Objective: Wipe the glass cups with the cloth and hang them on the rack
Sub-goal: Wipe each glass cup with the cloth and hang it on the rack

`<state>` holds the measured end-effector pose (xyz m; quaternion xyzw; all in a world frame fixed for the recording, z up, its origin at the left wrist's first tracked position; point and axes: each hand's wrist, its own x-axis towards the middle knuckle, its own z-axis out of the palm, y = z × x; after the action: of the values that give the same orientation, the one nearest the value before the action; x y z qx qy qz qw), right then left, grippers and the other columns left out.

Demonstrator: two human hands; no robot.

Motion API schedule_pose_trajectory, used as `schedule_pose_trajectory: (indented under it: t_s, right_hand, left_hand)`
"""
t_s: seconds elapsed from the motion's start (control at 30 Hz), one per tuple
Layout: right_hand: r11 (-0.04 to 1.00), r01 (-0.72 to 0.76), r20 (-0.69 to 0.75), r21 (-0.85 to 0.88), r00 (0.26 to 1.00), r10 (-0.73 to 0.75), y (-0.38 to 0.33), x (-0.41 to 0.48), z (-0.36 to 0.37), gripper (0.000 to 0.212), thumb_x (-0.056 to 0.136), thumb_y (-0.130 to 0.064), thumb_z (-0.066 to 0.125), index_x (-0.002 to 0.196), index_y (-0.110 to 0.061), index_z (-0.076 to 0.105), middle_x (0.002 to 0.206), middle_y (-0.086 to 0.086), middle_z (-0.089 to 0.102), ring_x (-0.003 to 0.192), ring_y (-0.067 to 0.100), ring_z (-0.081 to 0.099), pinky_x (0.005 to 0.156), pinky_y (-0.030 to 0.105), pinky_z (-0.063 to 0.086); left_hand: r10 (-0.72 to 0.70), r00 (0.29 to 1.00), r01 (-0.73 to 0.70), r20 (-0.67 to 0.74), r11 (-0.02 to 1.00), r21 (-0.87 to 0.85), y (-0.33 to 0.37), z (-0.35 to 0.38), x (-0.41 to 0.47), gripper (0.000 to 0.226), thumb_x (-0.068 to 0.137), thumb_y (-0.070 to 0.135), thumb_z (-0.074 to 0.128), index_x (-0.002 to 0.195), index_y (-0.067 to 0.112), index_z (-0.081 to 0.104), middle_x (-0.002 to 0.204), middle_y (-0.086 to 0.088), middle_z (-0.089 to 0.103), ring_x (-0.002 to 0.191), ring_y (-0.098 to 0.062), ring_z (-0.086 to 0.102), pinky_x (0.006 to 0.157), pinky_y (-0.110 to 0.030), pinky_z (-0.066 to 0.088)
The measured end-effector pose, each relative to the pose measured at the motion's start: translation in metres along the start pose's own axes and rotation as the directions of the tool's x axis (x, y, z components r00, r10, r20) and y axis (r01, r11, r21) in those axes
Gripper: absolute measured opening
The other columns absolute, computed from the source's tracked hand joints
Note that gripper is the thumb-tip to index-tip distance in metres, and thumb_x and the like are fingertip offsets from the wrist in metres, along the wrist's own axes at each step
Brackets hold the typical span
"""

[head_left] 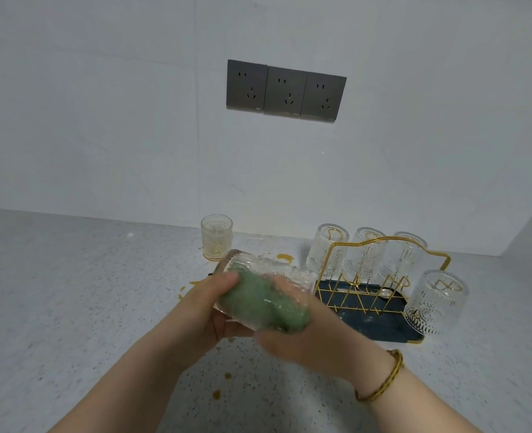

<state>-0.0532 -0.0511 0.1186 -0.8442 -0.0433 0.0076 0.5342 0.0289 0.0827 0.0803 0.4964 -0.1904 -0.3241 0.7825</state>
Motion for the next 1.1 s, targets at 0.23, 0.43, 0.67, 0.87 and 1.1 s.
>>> schedule_pose_trajectory:
  t_s: [0.23,0.43,0.67,0.87,1.1]
  right_hand:
    - [0.998,0.060,-0.063,0.003,0.996,-0.060,0.007,0.007,0.010,0.033,0.088,-0.005,0.046,0.121,-0.001,0.050,0.104,0.011,0.060,0.084,0.008,0.052,0.070,0.010,0.037]
    - [0.549,-0.347,0.200,0.760,0.929,0.311,0.006,0.006,-0.009,0.026,0.062,-0.009,0.058,0.087,-0.003,0.061,0.068,0.008,0.068,0.056,0.019,0.065,0.051,0.022,0.054]
    - [0.972,0.086,0.067,-0.217,0.995,-0.073,0.005,-0.001,0.012,0.041,0.086,-0.006,0.053,0.126,-0.010,0.045,0.077,-0.023,0.035,0.070,-0.006,0.041,0.067,0.008,0.039]
    - [0.563,-0.340,0.210,0.753,0.935,0.284,-0.017,-0.001,-0.009,0.010,0.070,-0.003,0.056,0.075,-0.010,0.061,0.058,-0.005,0.067,0.052,0.007,0.063,0.048,0.018,0.051]
    - [0.954,0.115,0.177,-0.278,0.982,-0.066,-0.007,-0.006,0.013,0.014,0.087,-0.004,0.051,0.084,-0.017,0.049,0.065,-0.013,0.043,0.052,-0.004,0.043,0.052,0.011,0.037]
  left_hand:
    - [-0.122,0.992,0.122,-0.013,0.992,0.013,-0.004,-0.004,-0.002,0.053,0.069,0.052,0.063,0.109,0.018,0.059,0.096,-0.008,0.074,0.083,-0.023,0.072,0.063,-0.033,0.059]
    - [0.002,1.000,-0.004,0.011,0.988,0.154,-0.005,-0.014,-0.004,0.075,0.041,0.031,0.075,0.113,0.023,0.054,0.106,-0.007,0.066,0.086,-0.021,0.068,0.066,-0.032,0.057]
    - [-0.178,0.983,0.178,-0.055,0.984,-0.009,-0.008,-0.001,-0.003,0.050,0.062,0.041,0.059,0.102,0.012,0.063,0.083,-0.010,0.073,0.066,-0.024,0.069,0.053,-0.034,0.057]
    - [0.034,0.999,-0.034,-0.001,0.993,0.112,-0.005,-0.011,-0.008,0.076,0.034,0.041,0.082,0.105,0.024,0.061,0.100,-0.002,0.070,0.084,-0.021,0.068,0.064,-0.034,0.057]
    - [-0.122,0.991,0.125,-0.058,0.990,0.064,-0.004,-0.011,-0.004,0.043,0.062,0.042,0.059,0.095,0.015,0.066,0.082,-0.009,0.073,0.069,-0.023,0.070,0.059,-0.038,0.058]
